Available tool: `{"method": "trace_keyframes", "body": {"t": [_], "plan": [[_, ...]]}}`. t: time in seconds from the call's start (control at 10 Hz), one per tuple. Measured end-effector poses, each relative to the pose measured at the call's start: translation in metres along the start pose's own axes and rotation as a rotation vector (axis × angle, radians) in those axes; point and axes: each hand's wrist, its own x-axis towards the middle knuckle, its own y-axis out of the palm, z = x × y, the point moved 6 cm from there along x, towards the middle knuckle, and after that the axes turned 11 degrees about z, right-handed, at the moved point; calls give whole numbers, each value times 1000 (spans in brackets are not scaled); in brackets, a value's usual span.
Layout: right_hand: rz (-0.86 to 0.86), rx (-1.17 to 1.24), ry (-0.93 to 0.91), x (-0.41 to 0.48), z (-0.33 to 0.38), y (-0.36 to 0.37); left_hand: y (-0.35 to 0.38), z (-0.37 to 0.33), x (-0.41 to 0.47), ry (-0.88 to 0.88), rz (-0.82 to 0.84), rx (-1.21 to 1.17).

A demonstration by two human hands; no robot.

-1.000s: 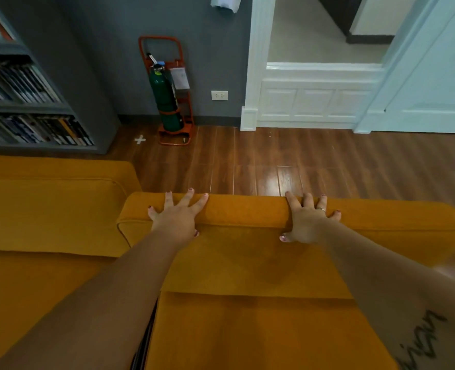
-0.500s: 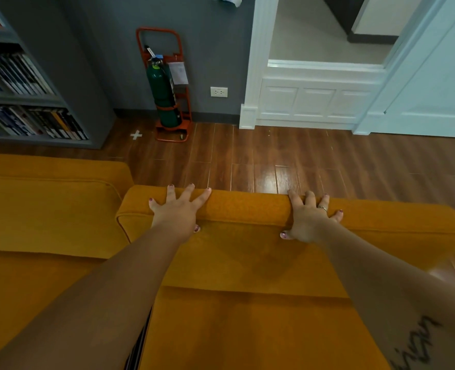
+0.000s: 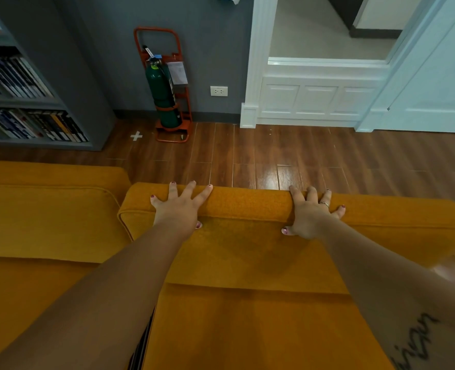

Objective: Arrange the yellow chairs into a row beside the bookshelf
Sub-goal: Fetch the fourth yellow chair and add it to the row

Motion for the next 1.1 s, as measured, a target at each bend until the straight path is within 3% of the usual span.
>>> {"method": "trace_keyframes", "body": {"t": [1.1], "plan": [[-35,-24,9,12,6,-18,-15,-2,20,-17,37,53]]}}
